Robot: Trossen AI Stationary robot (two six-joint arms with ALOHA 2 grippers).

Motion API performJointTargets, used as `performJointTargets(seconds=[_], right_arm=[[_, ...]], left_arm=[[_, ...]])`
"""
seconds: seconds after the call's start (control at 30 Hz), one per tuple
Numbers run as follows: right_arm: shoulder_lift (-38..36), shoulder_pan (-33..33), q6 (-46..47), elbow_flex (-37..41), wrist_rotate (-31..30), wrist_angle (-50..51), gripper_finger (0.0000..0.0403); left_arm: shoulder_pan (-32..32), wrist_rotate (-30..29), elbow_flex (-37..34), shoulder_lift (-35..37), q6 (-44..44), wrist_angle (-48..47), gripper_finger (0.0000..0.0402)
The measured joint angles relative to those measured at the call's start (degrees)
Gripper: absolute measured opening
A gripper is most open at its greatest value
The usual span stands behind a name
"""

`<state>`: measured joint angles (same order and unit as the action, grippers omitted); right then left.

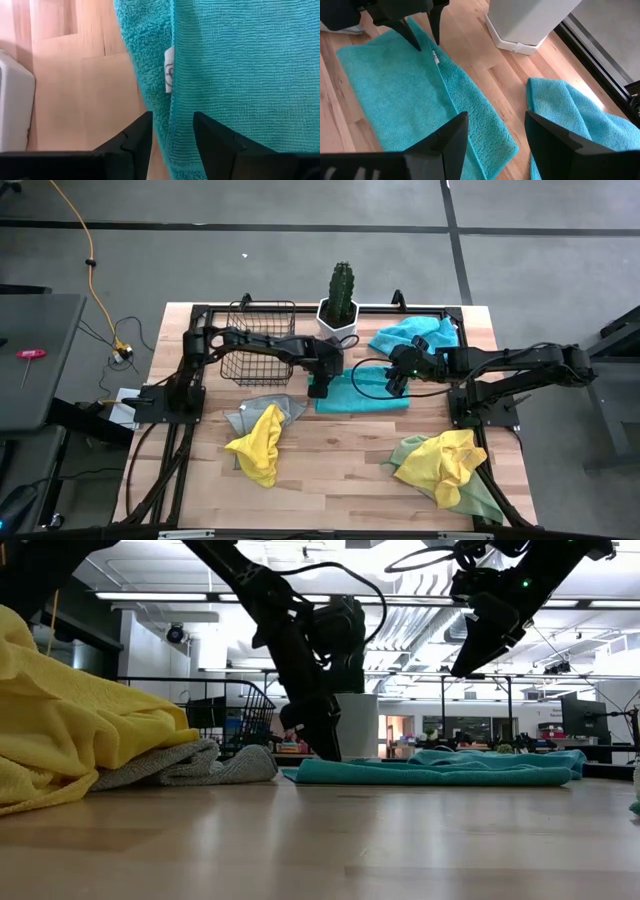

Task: Fold microfiber towels
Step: Fold the top blue microfiber towel on the table

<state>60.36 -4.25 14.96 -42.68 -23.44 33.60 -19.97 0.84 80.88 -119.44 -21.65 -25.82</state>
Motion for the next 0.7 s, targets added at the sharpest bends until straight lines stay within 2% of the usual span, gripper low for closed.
performJointTargets(seconds=[0.23, 0.57, 0.7], right_arm=[[0.0, 0.0, 0.15, 0.0, 0.0, -0.01, 0.0188], [0.0, 0.0, 0.02, 0.0, 0.0, -0.01, 0.0188], [0.0, 0.0, 0.02, 0.0, 0.0, -0.02, 0.0188]], left_arm=[[0.2, -0.43, 0.0, 0.07, -1.5, -0.78, 0.0121], [1.62, -3.0, 0.0, 0.15, -2.12, -0.85, 0.001], [2.42, -4.52, 0.0, 0.15, -2.14, -0.94, 0.0007]])
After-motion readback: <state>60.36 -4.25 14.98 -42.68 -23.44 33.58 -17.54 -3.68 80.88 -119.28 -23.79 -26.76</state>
